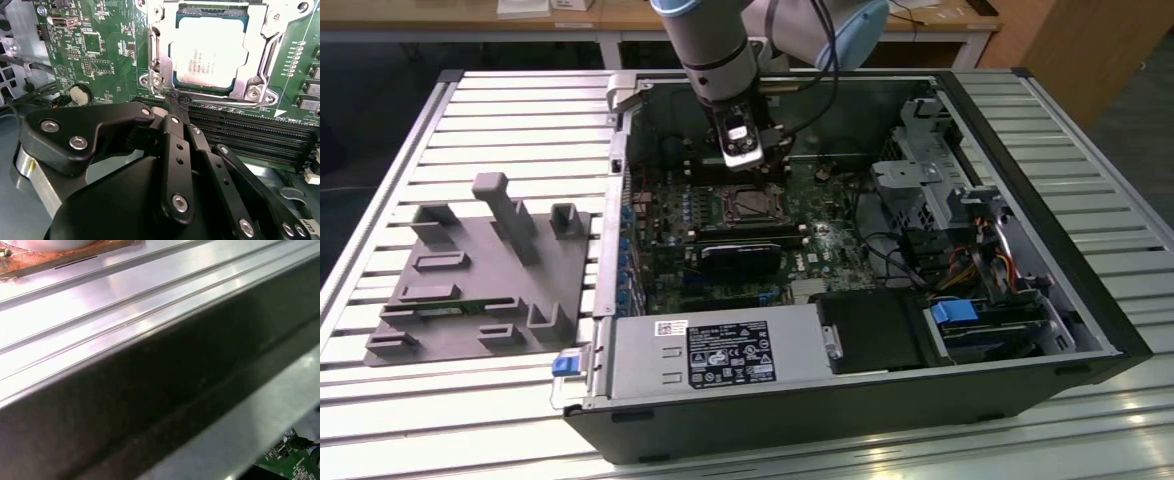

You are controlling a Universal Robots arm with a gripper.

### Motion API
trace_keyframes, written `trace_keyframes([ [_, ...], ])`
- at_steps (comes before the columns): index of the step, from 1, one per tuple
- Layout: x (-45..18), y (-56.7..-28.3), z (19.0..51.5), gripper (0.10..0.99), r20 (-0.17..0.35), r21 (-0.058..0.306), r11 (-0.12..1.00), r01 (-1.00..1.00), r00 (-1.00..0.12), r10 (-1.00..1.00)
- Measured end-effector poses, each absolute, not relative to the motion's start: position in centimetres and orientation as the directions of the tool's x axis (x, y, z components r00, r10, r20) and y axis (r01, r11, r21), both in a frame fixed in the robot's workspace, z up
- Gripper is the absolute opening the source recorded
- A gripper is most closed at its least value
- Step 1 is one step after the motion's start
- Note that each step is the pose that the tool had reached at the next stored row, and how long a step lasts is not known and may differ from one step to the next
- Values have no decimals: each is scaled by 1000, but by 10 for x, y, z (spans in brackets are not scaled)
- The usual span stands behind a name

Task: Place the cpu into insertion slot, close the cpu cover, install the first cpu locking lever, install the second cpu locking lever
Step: 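Install the first cpu locking lever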

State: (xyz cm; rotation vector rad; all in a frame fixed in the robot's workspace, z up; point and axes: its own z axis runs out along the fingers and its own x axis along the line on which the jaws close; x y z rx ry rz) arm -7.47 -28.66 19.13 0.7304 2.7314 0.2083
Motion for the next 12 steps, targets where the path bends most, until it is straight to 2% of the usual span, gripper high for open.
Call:
trace_keyframes([
  [12,-75,-293,190,102,-257,218,860,462,-823,507],
])
